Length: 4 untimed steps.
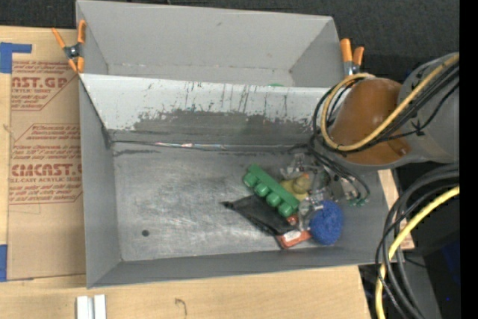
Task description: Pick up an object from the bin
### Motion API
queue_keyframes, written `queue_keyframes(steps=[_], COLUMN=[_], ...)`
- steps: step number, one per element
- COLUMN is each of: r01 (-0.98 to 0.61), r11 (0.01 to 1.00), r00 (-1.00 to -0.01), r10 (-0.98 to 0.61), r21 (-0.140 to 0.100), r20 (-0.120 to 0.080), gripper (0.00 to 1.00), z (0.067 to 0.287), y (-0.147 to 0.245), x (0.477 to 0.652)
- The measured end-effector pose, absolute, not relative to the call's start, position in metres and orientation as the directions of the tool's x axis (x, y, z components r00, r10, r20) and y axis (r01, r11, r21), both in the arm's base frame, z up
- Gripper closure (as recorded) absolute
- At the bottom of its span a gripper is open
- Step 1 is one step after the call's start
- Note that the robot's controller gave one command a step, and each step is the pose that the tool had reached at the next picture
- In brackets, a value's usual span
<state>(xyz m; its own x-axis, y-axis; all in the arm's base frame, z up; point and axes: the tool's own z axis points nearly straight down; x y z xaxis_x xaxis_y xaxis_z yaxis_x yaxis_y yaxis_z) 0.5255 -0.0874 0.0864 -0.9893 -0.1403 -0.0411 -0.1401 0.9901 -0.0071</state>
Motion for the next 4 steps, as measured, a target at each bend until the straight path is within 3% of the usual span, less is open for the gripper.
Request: queue_keyframes(steps=[1, 3, 4], r01=[-0.140, -0.149, -0.121], r11=[0.990, 0.989, 0.993], r00=[-0.989, -0.989, -0.993], r10=[-0.141, -0.149, -0.121], r21=[-0.007, -0.003, 0.002], r20=[-0.041, -0.019, 0.003], gripper=[1.00, 1.00, 1.00], z=[0.086, 0.122, 0.168], y=[-0.087, -0.092, -0.090], x=[0.526, 0.528, 0.522])
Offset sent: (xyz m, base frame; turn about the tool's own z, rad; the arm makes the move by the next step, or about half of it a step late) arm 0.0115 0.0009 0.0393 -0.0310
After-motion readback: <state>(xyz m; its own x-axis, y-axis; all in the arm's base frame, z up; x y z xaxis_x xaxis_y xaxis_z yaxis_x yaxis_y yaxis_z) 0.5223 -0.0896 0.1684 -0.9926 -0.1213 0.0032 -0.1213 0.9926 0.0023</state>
